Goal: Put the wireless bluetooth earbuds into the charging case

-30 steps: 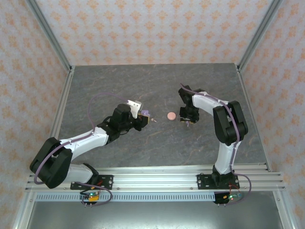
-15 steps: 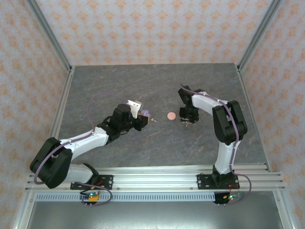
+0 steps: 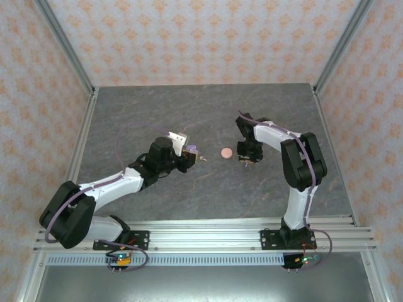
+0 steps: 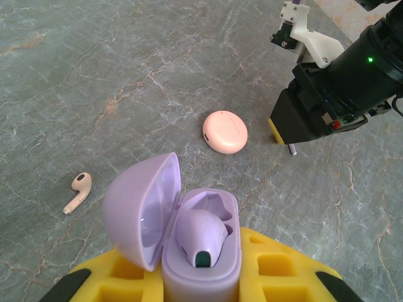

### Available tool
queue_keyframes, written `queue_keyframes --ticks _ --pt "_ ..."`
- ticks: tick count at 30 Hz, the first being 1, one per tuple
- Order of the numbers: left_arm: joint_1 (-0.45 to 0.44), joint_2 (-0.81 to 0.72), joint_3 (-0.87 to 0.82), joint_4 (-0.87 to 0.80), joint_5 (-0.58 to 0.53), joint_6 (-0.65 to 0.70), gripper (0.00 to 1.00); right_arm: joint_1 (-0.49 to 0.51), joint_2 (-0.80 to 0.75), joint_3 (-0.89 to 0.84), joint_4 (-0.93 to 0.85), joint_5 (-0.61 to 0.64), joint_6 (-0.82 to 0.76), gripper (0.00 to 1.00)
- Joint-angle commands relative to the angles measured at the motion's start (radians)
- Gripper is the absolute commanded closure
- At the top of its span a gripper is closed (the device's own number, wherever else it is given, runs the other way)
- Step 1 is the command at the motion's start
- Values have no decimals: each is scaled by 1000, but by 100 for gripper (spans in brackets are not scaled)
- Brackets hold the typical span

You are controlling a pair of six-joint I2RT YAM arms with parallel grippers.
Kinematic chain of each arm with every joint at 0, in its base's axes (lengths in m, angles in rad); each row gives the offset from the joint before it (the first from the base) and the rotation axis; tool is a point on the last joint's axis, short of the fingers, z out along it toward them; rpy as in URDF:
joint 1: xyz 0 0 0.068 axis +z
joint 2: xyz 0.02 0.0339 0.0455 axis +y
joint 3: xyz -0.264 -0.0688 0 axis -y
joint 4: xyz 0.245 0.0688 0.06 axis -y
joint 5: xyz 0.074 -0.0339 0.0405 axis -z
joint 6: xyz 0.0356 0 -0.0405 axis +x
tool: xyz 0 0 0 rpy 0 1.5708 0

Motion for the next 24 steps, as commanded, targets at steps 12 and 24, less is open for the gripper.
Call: queue_keyframes --ticks 12,24 --pt "-10 23 14 37 47 12 100 3 -26 -91 83 51 -69 79" --pt "-16 121 27 133 168 -13 100 20 -215 -212 280 -12 -98 80"
